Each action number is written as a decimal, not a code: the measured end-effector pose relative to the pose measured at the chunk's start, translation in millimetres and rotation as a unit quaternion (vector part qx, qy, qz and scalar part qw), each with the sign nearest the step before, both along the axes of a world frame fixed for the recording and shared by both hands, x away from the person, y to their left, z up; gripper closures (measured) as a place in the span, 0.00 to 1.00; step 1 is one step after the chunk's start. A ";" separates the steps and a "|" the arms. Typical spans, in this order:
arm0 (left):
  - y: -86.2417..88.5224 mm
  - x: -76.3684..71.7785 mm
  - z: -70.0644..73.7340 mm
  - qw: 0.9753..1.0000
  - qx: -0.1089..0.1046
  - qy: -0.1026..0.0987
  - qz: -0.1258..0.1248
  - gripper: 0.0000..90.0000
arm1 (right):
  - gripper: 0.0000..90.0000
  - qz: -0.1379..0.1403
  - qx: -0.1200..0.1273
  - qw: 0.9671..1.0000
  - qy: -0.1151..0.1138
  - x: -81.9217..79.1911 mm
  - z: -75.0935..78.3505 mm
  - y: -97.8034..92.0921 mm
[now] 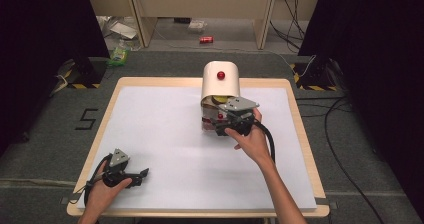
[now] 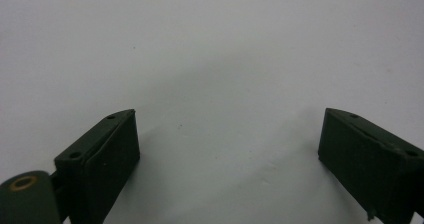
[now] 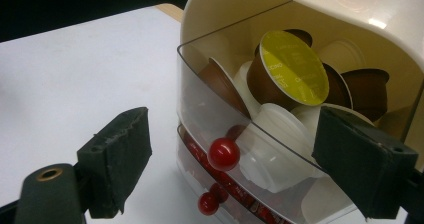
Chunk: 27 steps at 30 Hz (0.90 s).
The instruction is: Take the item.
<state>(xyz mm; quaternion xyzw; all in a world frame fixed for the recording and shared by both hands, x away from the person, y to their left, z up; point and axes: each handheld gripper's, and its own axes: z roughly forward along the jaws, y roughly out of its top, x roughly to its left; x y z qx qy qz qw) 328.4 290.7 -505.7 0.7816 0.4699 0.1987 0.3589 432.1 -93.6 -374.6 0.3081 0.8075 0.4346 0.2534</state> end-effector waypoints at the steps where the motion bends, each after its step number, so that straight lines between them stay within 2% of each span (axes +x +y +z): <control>1: 0.1 0.0 0.0 1.000 0.000 0.000 0.000 0.10 | 0.18 0.000 0.001 1.000 -0.001 -0.7 -0.1 -0.3; 9: 0.0 0.0 0.0 1.000 0.000 0.000 0.000 0.10 | 0.18 0.010 0.000 1.000 0.003 -8.6 -0.2 -2.1; 16: 0.0 0.0 0.0 1.000 0.000 0.000 0.000 0.10 | 0.18 0.021 0.017 1.000 0.003 -23.4 -3.6 -6.6; 23: 0.0 0.0 0.0 1.000 0.000 0.000 0.000 0.10 | 0.18 0.023 0.017 1.000 -0.008 -34.7 -7.6 -7.2; 27: 0.0 0.0 0.0 1.000 0.000 0.000 0.000 0.10 | 0.18 0.027 0.012 1.000 -0.006 -40.8 -8.4 -7.6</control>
